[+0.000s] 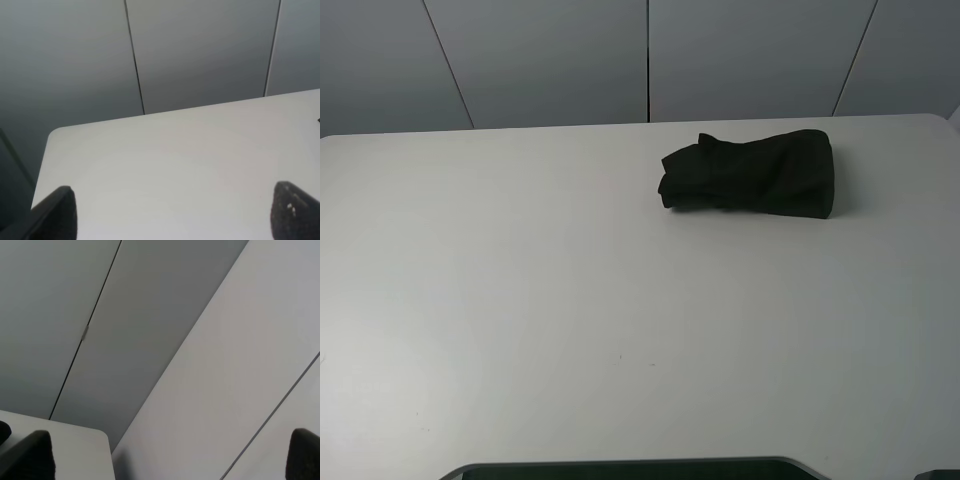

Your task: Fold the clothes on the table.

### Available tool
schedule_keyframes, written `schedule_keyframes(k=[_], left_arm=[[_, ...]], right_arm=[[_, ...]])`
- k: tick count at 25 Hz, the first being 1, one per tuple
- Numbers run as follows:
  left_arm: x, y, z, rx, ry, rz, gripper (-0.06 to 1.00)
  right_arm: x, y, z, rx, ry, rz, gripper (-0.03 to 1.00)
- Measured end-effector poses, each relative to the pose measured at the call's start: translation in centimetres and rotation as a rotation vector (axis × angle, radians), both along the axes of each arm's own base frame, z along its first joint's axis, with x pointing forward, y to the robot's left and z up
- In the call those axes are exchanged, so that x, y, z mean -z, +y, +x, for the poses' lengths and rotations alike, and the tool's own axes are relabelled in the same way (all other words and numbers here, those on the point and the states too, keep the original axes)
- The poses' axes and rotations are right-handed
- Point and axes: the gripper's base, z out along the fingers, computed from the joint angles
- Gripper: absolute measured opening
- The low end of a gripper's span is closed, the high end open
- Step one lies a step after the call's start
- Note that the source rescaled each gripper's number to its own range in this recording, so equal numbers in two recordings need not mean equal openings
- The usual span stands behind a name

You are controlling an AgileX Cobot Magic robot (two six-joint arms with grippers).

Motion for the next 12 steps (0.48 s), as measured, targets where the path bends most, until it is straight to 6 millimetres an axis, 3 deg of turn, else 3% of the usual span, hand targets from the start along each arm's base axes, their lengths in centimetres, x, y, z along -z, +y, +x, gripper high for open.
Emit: schedule_keyframes(k=[8,12], left_arm=[[0.0,-0.1,-0.1,0.026,-0.001,0.020,1.00],[0.3,0.1,-1.7,0.045,-0.052,-0.007,0.97]], right_arm=[[0.0,-0.2,0.1,-0.040,0.002,0.006,1.00],[0.0,-0.2,0.1,-0.044,0.002,0.008,1.00]])
